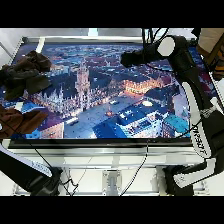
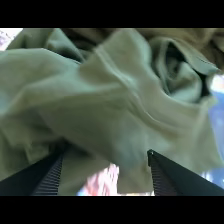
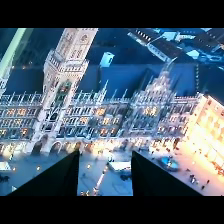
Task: Fold the shirts.
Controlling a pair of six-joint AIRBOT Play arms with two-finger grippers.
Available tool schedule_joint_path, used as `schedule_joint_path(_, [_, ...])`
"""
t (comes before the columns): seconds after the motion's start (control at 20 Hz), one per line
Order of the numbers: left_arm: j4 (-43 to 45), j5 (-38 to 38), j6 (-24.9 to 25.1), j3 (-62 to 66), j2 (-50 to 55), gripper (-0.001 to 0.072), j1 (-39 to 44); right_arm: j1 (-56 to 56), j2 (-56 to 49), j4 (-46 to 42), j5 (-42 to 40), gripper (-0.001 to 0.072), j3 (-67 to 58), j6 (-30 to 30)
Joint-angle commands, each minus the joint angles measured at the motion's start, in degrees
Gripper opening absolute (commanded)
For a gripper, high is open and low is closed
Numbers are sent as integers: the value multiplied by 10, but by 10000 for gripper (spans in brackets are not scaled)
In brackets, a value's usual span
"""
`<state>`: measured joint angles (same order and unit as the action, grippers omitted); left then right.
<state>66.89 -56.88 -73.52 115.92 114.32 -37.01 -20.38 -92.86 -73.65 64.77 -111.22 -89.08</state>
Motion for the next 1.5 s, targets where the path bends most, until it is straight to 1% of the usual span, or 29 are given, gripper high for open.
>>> schedule_joint_path(0.0, [-31, 81, 25, 0, 29, 604, 7, -1, 0, 3, -3, 381, 0, -1])
schedule_joint_path(0.2, [-114, 169, 75, 0, 40, 592, 26, -1, 0, 3, -2, 381, 0, -1])
schedule_joint_path(0.25, [-130, 185, 84, 0, 42, 500, 33, -1, -1, 3, -3, 381, 0, -1])
schedule_joint_path(0.3, [-141, 193, 91, 0, 43, 305, 41, -1, -3, 3, -3, 381, 0, -1])
schedule_joint_path(0.35, [-145, 192, 93, 0, 43, 144, 49, -1, -4, 3, -4, 381, 0, -1])
schedule_joint_path(0.4, [-146, 183, 95, 0, 42, 110, 59, -1, -7, 2, -4, 381, 0, -1])
schedule_joint_path(0.5, [-151, 139, 106, 6, 42, 11, 76, -1, -13, 0, -4, 380, 0, -1])
schedule_joint_path(0.6, [-197, 84, 151, 19, 38, 11, 93, -1, -19, 1, -4, 381, 0, -1])
schedule_joint_path(0.7, [-307, 47, 222, 25, 13, 11, 111, -1, -26, -2, -5, 380, 0, -1])
schedule_joint_path(0.75, [-363, 40, 254, 25, -7, 11, 122, -1, -30, -6, -7, 380, 0, -2])
schedule_joint_path(0.8, [-413, 38, 281, 25, -35, 10, 136, -1, -33, -12, -11, 380, 0, -25])
schedule_joint_path(0.9, [-493, 32, 311, 25, -100, 10, 174, -1, -39, -25, -38, 380, 0, -111])
schedule_joint_path(0.95, [-524, 20, 318, 25, -135, 11, 197, -1, -40, -29, -61, 380, 0, -136])
schedule_joint_path(1.05, [-562, 10, 319, 25, -207, 11, 257, -1, -40, -41, -111, 380, 0, -147])
schedule_joint_path(1.1, [-567, 11, 321, 25, -239, 11, 289, 1, -40, -52, -132, 380, 0, -163])
schedule_joint_path(1.2, [-566, 14, 325, 25, -294, 11, 357, 9, -38, -102, -152, 380, 0, -206])
schedule_joint_path(1.3, [-558, 27, 325, 25, -333, 11, 414, 27, -33, -158, -143, 379, 0, -252])
schedule_joint_path(1.35, [-548, 48, 325, 25, -346, 11, 434, 39, -28, -179, -132, 380, 0, -271])
schedule_joint_path(1.4, [-536, 70, 322, 25, -354, 11, 446, 54, -22, -196, -114, 380, 0, -281])
schedule_joint_path(1.45, [-534, 92, 305, 24, -357, 11, 450, 70, -15, -206, -96, 380, 0, -282])
